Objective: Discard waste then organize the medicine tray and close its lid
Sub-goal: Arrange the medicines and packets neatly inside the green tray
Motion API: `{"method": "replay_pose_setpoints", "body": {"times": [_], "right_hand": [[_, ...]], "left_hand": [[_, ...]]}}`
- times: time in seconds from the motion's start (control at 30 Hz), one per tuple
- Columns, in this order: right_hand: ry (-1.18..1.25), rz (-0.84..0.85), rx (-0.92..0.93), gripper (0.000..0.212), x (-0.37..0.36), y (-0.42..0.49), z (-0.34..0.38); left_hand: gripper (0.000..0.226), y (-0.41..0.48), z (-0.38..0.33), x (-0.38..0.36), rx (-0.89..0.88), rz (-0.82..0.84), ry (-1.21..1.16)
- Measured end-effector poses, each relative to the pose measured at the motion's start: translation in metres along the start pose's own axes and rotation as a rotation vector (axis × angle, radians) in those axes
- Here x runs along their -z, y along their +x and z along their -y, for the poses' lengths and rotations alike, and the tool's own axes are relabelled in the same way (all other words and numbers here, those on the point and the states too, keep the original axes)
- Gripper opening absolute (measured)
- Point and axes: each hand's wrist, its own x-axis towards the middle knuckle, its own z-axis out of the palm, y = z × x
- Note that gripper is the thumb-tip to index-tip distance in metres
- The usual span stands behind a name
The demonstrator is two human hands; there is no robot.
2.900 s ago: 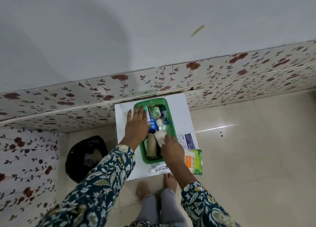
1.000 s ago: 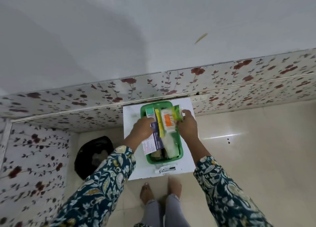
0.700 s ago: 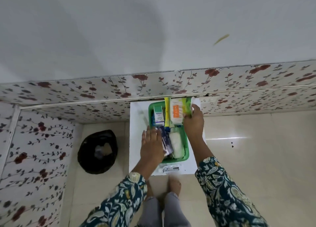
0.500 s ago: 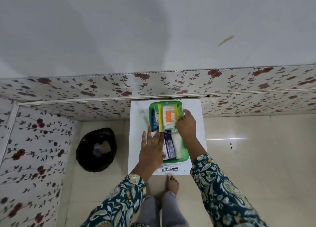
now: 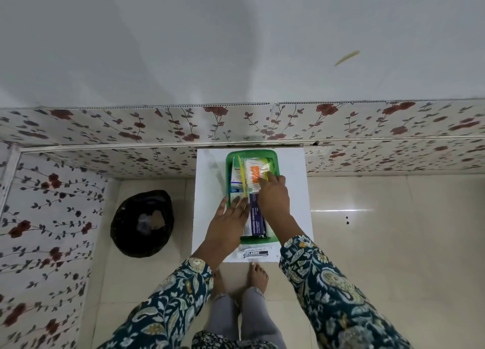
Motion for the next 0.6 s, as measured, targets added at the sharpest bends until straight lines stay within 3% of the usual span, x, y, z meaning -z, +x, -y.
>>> {"method": "replay_pose_setpoints", "body": {"times": [0.1,0.2,0.3,0.4,0.5,0.6], "right_hand": [[0.133,-0.089,0.005,0.042,0.003,-0.004,-0.007],[0.329,-0.194,-0.044,0.035,0.004,-0.024,-0.017],[0.553,-0.229,-0.219,0.027,-0.002,-0.056,-0.03],[0.743,-0.254,-0.413,0.019,-0.02,-0.083,-0.044],[0.916,-0.258,-0.574,0.021,-0.045,-0.102,-0.053],[0.907,-0.175,-0.595,0.021,-0.068,-0.11,-0.054]], "left_hand": [[0.055,0.001,0.002,0.006,0.038,-0.084,-0.113],[0.043,-0.006,0.004,0.009,0.084,-0.249,-0.391],[0.032,-0.019,0.005,0.006,0.207,-0.417,-0.611],[0.022,-0.031,0.004,-0.007,0.453,-0.508,-0.785],[0.016,-0.045,0.001,-0.023,0.622,-0.542,-0.964],[0.019,-0.051,-0.002,-0.044,0.692,-0.452,-1.088]]}}
